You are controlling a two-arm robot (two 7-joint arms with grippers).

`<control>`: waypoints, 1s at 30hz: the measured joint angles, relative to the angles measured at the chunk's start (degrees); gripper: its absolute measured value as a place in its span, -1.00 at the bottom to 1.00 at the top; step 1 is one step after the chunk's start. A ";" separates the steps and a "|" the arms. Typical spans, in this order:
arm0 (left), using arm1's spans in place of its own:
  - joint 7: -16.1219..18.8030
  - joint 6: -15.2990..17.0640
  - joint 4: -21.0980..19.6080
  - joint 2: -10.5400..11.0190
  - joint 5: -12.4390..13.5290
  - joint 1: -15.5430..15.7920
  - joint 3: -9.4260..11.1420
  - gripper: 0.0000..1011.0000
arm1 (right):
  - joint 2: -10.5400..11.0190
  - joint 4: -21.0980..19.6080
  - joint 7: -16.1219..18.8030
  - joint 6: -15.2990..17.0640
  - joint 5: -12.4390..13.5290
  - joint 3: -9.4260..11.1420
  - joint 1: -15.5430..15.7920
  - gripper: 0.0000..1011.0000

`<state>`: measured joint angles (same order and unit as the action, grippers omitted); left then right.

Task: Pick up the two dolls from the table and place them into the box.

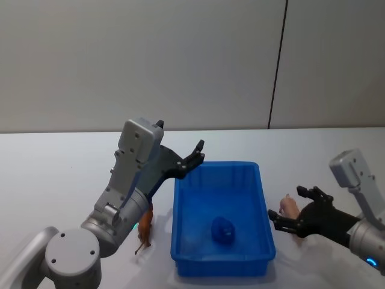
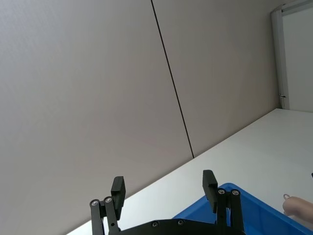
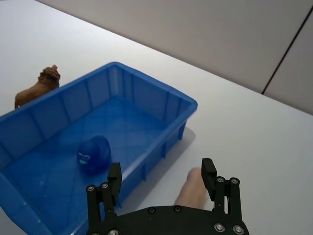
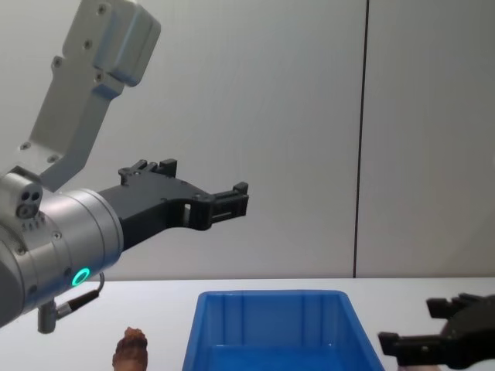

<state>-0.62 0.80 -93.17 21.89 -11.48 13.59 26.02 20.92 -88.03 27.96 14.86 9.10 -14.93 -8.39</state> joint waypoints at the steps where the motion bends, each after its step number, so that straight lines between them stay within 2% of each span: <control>1: 0.00 0.00 0.00 0.00 0.00 0.00 0.00 0.98 | 0.18 0.01 -0.24 0.25 0.25 0.13 0.17 0.98; 12: 0.00 0.00 0.00 0.00 0.00 0.00 0.00 0.98 | 0.91 2.30 -1.55 1.49 1.20 0.57 0.85 0.98; 24: 0.00 0.00 0.00 0.00 0.00 0.00 0.00 0.98 | 0.28 6.18 -1.82 2.31 1.13 0.14 -0.14 0.98; 30: 0.00 0.00 0.00 0.00 0.00 0.00 0.00 0.98 | -0.52 8.25 -1.78 2.51 0.94 -0.38 -1.10 0.74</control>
<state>-0.62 0.80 -93.17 21.90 -11.48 13.58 26.02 20.40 -79.78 26.18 17.36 10.04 -15.30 -9.49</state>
